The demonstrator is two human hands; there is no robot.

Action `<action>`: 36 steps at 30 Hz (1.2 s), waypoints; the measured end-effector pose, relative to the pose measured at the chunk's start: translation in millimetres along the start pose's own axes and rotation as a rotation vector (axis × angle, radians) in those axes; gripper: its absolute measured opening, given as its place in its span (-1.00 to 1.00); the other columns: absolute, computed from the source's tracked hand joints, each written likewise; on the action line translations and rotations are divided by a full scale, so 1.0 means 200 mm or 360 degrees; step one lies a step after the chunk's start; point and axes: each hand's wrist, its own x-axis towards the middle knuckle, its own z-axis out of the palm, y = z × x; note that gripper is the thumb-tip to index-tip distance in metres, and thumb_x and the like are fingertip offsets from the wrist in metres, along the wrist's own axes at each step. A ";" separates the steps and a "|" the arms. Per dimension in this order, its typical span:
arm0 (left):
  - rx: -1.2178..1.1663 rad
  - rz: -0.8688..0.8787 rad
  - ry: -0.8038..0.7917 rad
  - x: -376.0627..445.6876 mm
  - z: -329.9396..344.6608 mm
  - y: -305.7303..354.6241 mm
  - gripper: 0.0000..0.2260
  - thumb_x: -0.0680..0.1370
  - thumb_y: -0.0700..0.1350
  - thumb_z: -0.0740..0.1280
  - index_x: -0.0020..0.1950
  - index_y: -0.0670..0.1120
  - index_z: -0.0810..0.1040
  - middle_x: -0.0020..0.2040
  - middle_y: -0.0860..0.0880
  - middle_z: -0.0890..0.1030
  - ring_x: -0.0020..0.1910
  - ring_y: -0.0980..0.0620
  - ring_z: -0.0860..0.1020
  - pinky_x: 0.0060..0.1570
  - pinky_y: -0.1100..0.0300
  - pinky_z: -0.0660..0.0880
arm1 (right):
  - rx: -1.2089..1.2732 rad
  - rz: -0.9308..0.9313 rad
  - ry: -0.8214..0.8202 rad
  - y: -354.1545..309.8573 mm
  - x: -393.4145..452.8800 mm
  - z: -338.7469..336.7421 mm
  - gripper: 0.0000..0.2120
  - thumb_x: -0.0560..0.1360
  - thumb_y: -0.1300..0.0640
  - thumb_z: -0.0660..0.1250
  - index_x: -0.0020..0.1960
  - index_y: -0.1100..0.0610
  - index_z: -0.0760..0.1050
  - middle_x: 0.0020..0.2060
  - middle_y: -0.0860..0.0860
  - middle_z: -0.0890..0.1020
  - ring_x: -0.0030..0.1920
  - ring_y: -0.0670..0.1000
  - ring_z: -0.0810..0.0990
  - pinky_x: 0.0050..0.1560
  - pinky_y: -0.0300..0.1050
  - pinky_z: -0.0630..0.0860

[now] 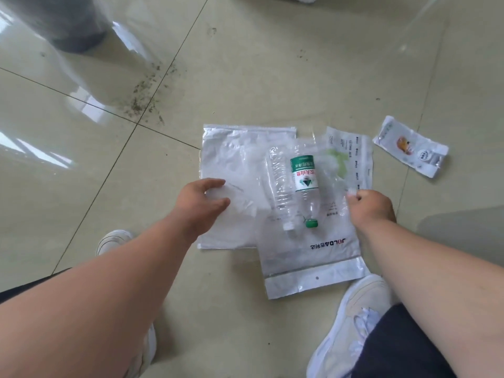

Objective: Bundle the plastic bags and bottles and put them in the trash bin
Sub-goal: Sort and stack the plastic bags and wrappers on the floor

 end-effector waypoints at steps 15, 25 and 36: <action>-0.0647 -0.0169 -0.0374 -0.22 -0.09 0.18 -0.20 0.23 0.60 0.53 0.14 -0.03 0.72 0.18 0.09 0.69 -0.05 -0.11 0.56 0.01 0.04 0.47 | 0.0707 -0.0796 -0.0425 -0.65 -0.80 -0.10 -0.59 0.55 -0.23 0.39 0.11 0.12 0.66 -0.01 -0.03 0.70 -0.02 -0.03 0.67 0.03 -0.10 0.57; -0.0371 -0.0108 -0.0152 -0.18 -0.18 0.06 -0.27 0.56 -0.30 0.23 0.62 0.33 0.40 0.28 -0.08 0.66 -0.11 -0.13 0.76 -0.26 0.12 0.64 | 0.0675 -0.0523 0.0052 -0.72 -0.89 -0.08 -0.66 0.73 -0.01 0.15 0.08 0.18 0.62 -0.21 -0.03 0.58 -0.06 0.17 0.60 -0.22 -0.07 0.36; -0.0279 -0.0131 -0.0067 -0.04 -0.19 -0.04 -0.51 0.57 -0.34 0.30 0.44 0.03 0.62 0.22 -0.16 0.71 -0.12 -0.13 0.65 -0.24 0.08 0.60 | 0.0836 -0.0997 -0.1057 -0.77 -1.00 0.16 -0.58 0.65 -0.16 0.33 0.43 -0.01 0.60 0.41 -0.21 0.56 0.42 -0.26 0.48 0.49 -0.26 0.34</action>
